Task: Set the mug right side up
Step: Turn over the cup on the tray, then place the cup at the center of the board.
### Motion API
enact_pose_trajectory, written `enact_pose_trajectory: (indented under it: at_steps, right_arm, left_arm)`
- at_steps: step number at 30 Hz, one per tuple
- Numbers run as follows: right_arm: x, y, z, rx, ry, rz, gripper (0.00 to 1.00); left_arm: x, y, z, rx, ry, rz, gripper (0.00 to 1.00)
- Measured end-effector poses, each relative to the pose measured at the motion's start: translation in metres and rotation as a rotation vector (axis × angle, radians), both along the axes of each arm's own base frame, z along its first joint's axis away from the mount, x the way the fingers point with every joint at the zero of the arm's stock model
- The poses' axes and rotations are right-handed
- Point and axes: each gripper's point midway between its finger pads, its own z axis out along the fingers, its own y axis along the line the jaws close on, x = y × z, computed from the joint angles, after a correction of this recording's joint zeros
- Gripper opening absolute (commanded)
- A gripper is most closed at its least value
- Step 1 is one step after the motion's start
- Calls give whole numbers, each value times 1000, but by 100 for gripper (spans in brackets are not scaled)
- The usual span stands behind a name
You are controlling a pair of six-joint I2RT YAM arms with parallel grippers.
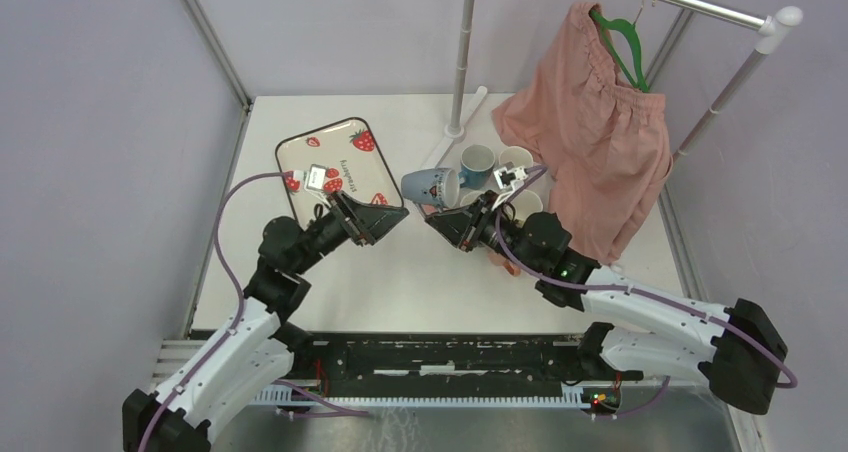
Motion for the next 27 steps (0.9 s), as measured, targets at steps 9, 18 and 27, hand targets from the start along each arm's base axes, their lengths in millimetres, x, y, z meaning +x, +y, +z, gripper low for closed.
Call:
enact_pose_trajectory:
  at_steps: [9,18,27]
  right_arm:
    - [15,-26,-52,-267,4,-161,0]
    - [0,-47,-111,-534,73,-208,0]
    - [-6,-53,-132,-733,100,-229,0]
  left_arm:
    - [26,43,-41,298,186,291,100]
    - [39,99,-69,592,280,546,100]
    - [37,131,-92,760,310,652,100]
